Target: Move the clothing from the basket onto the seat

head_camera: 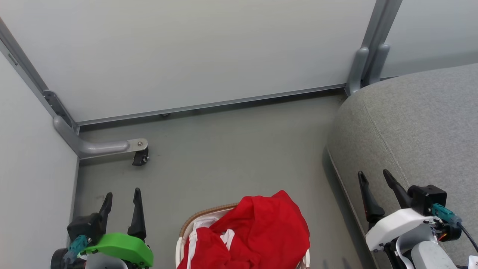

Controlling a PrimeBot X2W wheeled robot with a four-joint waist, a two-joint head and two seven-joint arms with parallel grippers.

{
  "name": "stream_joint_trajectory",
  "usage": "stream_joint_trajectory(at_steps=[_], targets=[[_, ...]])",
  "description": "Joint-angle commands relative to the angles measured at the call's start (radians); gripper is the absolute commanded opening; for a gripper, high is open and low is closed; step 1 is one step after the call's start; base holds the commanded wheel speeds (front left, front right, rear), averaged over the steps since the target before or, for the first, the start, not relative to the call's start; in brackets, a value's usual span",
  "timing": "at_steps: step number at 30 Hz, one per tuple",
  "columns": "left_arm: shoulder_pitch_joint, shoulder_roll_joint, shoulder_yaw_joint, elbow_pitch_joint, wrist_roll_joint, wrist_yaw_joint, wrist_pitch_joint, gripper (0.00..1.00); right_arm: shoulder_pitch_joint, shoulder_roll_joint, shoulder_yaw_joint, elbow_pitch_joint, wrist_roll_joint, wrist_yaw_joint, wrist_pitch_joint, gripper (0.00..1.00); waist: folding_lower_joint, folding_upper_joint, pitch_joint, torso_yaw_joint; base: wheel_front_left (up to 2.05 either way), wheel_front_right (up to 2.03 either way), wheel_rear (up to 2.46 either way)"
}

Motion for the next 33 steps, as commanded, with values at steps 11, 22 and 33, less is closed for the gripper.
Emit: stream_joint_trajectory(at_steps=[11,22,33], targets=[[0.021,-0.012,0.016,-0.009,0.100,-0.013,-0.031,1.00,0.002,-0.001,-0.004,0.000,-0.114,0.000,-0.031,1.00,-0.0001,0.0000,-0.001,-0.005,0.00,0.00,0.00],[-0.025,-0.017,-0.026,0.024,0.188,-0.030,-0.051,1.00,-0.046,0.007,0.016,-0.031,-0.202,0.000,-0.051,1.00,-0.0001,0.0000,0.104,-0.040,0.00,0.00,0.00],[-0.183,0.021,-0.162,0.149,0.195,-0.038,-0.071,1.00,-0.144,0.029,0.039,-0.084,-0.303,0.000,-0.072,1.00,-0.0001,0.0000,0.321,-0.109,0.00,0.00,0.00]])
